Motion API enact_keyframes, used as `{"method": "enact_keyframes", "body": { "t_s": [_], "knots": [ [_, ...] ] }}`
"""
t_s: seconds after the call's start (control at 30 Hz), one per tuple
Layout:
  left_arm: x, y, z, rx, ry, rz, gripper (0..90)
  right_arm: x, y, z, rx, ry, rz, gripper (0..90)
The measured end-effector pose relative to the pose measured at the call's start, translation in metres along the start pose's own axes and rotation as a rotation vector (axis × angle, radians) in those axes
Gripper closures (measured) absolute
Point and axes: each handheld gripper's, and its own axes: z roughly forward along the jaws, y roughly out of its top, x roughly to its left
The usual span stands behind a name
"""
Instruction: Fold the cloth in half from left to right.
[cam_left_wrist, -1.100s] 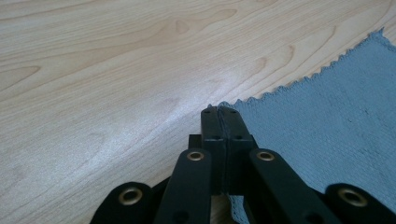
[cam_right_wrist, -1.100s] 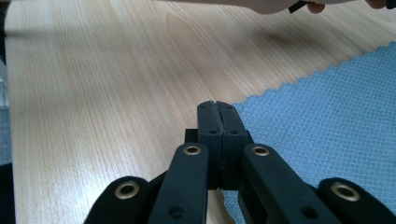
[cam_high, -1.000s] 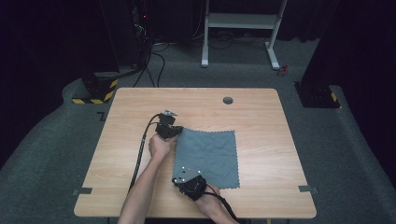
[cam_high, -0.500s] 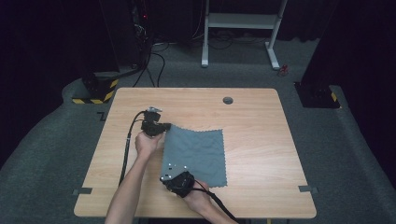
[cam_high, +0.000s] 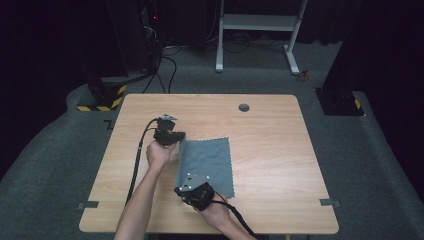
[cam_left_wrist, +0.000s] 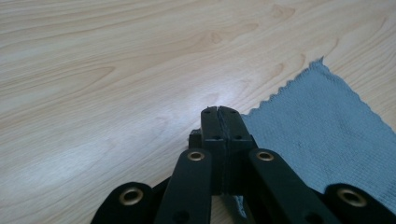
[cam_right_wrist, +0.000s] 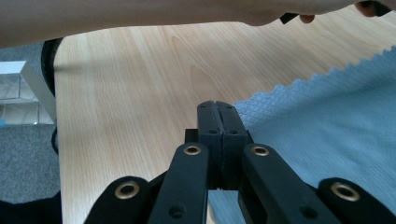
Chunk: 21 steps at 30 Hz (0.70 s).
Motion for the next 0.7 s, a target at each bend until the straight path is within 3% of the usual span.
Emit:
{"method": "enact_keyframes", "body": {
  "t_s": [0.17,0.27,0.6,0.7],
  "knots": [
    [-0.012,0.006,0.004,-0.018,-0.014,0.035,89.9,-0.001,-0.01,-0.007,-0.007,-0.018,-0.004,90.0],
    [-0.015,0.005,0.009,-0.005,-0.01,0.031,89.9,-0.002,-0.017,-0.01,-0.008,-0.033,-0.005,90.0],
    [-0.027,0.008,0.021,-0.014,-0.021,0.019,89.9,-0.014,-0.042,-0.028,-0.011,-0.05,0.066,90.0],
    [-0.035,0.014,0.025,0.006,-0.007,0.05,89.9,-0.016,-0.047,-0.033,-0.013,-0.072,0.067,90.0]
  ]
}}
